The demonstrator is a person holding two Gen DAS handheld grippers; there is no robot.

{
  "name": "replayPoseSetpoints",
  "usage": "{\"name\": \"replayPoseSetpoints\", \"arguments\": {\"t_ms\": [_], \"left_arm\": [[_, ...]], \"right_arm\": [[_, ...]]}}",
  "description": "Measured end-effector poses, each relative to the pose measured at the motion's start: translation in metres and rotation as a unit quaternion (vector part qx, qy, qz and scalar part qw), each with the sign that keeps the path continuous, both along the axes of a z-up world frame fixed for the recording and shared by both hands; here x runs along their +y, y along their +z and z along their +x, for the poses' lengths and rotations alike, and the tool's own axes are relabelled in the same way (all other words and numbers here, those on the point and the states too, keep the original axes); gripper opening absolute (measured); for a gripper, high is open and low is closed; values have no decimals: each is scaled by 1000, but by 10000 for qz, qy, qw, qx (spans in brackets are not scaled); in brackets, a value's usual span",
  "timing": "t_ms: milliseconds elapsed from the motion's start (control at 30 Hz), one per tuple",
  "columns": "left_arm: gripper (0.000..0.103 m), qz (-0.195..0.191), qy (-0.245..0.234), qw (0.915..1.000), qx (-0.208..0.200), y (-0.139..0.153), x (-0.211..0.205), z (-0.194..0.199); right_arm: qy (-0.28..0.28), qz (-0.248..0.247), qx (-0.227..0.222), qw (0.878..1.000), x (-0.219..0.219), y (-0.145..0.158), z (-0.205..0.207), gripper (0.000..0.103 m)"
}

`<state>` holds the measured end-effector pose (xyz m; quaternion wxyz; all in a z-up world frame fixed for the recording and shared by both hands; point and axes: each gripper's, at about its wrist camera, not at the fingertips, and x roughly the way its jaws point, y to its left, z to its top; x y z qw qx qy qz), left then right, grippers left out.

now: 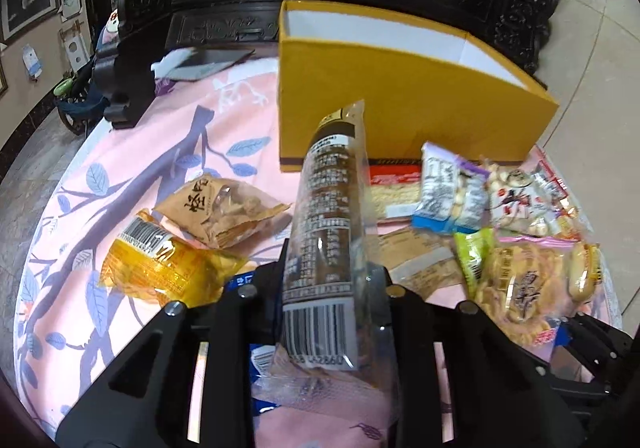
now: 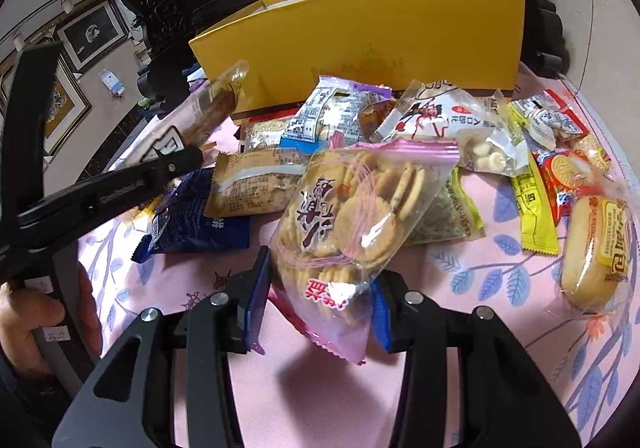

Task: Organize snacks
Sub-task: 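Lift both snacks into the yellow box and release them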

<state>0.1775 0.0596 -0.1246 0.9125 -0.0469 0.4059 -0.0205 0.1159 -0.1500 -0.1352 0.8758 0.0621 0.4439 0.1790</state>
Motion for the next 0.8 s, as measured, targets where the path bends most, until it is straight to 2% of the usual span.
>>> {"name": "replayPoseSetpoints", "arguments": {"t_ms": [533,667,800], "left_arm": [[26,-74,-216,9990,-372,38,-16,-21],[26,-68,-268,9985,-469,51,-20,-19],[26,-129,-339,9978,-563,71,-24,-8]], "right_arm": [[-90,-48,-295,9995,-10,30,-7,45],[-131,-91,-437,9989,-15,44,-2,45],[-96,9,-588,9982,-23,71,18,45]]}}
